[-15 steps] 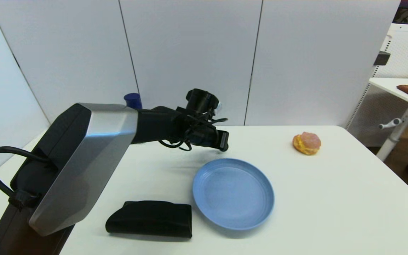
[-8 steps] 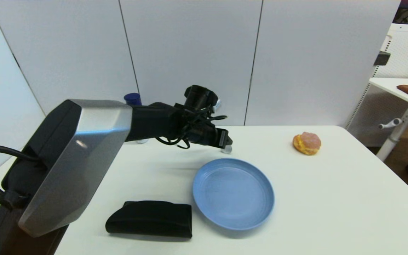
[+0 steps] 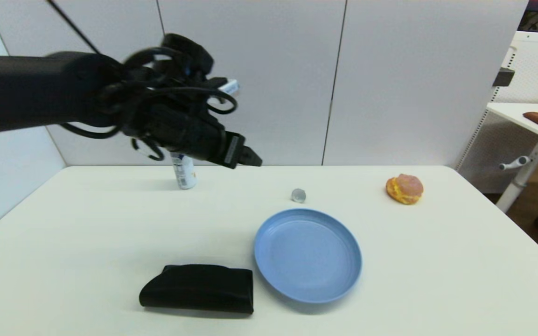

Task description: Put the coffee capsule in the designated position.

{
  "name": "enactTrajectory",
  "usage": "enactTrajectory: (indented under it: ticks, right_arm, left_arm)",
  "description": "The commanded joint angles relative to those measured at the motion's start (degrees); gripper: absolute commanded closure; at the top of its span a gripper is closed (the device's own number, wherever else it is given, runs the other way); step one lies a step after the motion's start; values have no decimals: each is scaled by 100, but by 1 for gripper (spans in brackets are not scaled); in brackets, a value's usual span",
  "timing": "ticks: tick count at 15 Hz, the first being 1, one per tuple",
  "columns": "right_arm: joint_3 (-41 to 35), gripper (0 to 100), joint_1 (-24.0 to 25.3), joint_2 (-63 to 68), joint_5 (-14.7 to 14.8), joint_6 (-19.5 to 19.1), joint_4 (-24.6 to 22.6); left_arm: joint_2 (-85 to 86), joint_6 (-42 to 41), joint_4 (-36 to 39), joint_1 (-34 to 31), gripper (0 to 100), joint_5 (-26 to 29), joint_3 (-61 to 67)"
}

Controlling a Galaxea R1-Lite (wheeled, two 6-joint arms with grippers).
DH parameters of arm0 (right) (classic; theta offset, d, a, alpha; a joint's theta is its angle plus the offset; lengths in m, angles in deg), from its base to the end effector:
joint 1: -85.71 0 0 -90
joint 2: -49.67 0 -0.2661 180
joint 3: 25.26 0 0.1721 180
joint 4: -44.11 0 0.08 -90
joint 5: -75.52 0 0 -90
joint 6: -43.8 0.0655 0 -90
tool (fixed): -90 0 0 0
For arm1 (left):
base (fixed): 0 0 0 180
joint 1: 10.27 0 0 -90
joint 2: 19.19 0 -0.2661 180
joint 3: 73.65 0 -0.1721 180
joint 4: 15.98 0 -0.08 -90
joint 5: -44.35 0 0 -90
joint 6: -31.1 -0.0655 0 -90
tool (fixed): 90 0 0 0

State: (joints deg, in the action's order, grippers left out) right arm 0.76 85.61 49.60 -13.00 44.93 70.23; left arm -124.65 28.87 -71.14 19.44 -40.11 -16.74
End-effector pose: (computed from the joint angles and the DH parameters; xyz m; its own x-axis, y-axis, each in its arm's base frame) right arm 0.0339 -0.0018 0.0753 0.9996 -0.0276 -0.0005 0.0276 0.9994 0.0197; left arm 0.3009 -0.1790 0.2201 0.6377 -0.4751 -0.6063 0.5800 0.8142 -0.0279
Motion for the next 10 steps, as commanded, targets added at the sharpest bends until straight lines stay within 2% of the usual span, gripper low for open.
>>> enactTrajectory:
  ticks: [1, 3, 5, 7, 10]
  right_arm:
    - [0, 0, 1, 7, 2, 2, -1]
    - [0, 0, 1, 7, 2, 2, -1]
    - [0, 0, 1, 7, 2, 2, -1]
    - [0, 0, 1, 7, 2, 2, -1]
    - [0, 0, 1, 7, 2, 2, -1]
  left_arm:
    - [3945, -498, 1832, -1415, 0, 0, 4091]
    - [5545, -480, 3142, -1881, 0, 0, 6209]
    - [6872, -542, 3889, -2277, 0, 0, 7616]
    - [8182, -568, 4065, -2698, 0, 9, 8582]
    - [9465, -542, 3907, -2909, 0, 18, 9505]
